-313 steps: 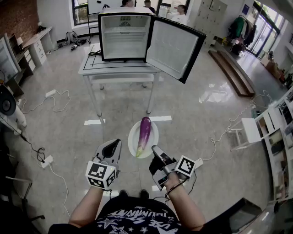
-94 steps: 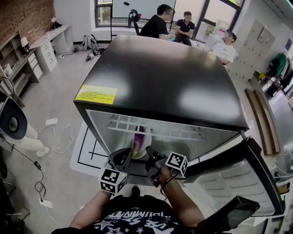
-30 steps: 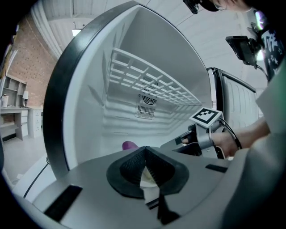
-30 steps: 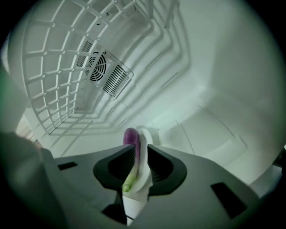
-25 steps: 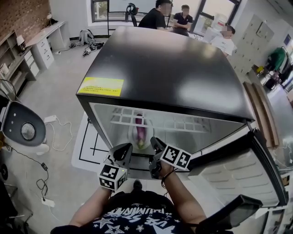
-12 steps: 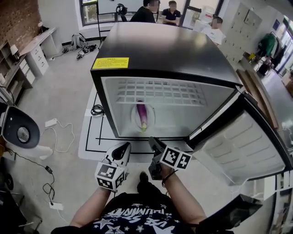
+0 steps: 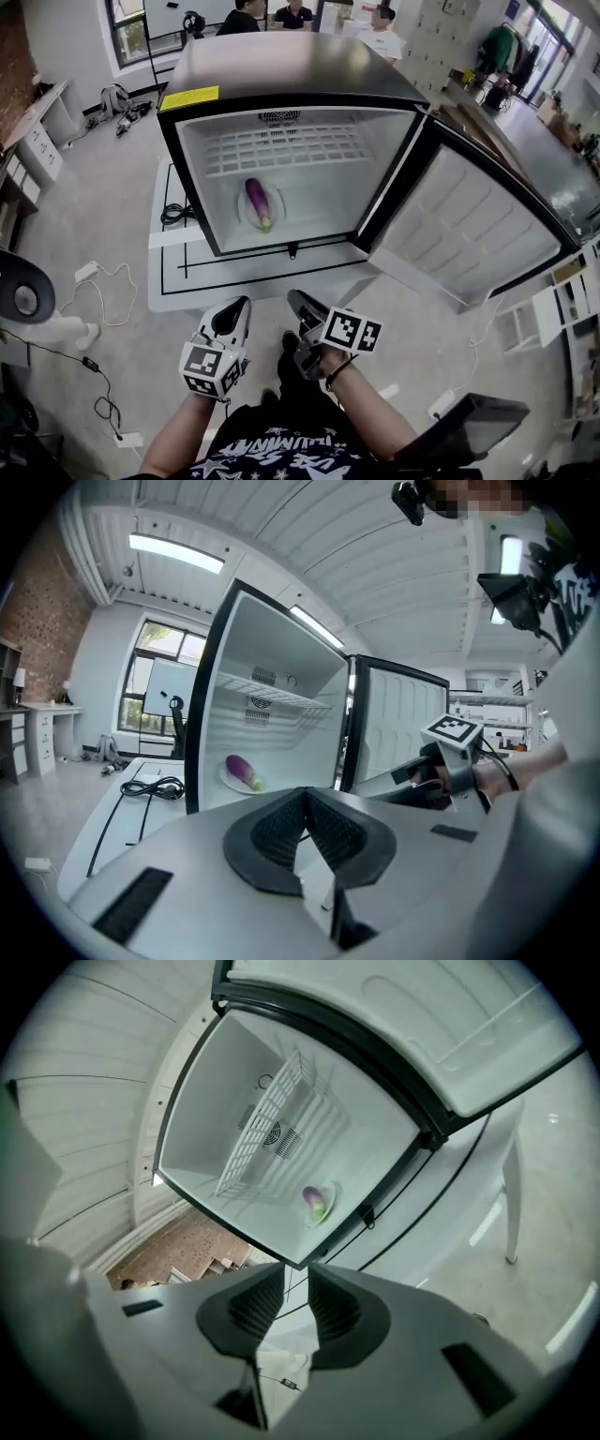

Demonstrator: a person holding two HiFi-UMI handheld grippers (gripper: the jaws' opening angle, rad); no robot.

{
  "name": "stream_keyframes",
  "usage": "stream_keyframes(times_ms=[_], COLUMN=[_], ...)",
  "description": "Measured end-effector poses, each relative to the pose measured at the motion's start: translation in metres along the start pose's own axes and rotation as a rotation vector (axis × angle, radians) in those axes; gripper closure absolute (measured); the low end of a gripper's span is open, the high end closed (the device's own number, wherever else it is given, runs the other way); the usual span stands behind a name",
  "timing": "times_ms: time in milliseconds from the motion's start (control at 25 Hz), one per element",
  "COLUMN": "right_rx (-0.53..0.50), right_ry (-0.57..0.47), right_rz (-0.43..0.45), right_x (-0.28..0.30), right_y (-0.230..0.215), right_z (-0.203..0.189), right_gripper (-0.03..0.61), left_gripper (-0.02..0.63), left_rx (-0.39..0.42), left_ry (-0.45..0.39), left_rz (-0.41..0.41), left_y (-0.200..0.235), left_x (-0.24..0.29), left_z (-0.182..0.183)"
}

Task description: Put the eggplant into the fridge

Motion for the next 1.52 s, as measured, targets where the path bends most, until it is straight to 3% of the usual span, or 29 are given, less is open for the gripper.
stream_keyframes(times_ms=[80, 440, 880, 1520], right_rx=[0.006, -0.052, -0.133, -0.206], right_ry=[-0.012, -0.040, 0.035, 0.053], right_rz=[-0.016, -0.067, -0.004, 0.059], right_x=[-0.017, -0.075, -0.108, -0.246], right_y=[-0.003, 0.000, -0.001, -0.020], right_z=[-0.009, -0.028, -0.048, -0.073], right_gripper=[0.528, 0.558, 0.571, 0.572], left_gripper=[0.604, 0.604, 0.604, 0.604], left_rx=[-0.003, -0.034, -0.043, -0.019], left_ry=[-0.007, 0.014, 0.008, -0.023], left_rz=[-0.026, -0.099, -0.029, 0.036], left_y=[-0.008, -0.044, -0.080, -0.217], left_x=[-0.007, -0.021, -0.039, -0.092], left_z=[-0.001, -0.012, -0.020, -0.029])
Point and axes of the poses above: the fingertips, and each gripper's own axes: x forward along the fingers, y to its left, z out of its top, the point moved 3 cm from there along -x, backward along the fingers, and after that the axes turned 5 degrees about -z, right-handed, at the moved point
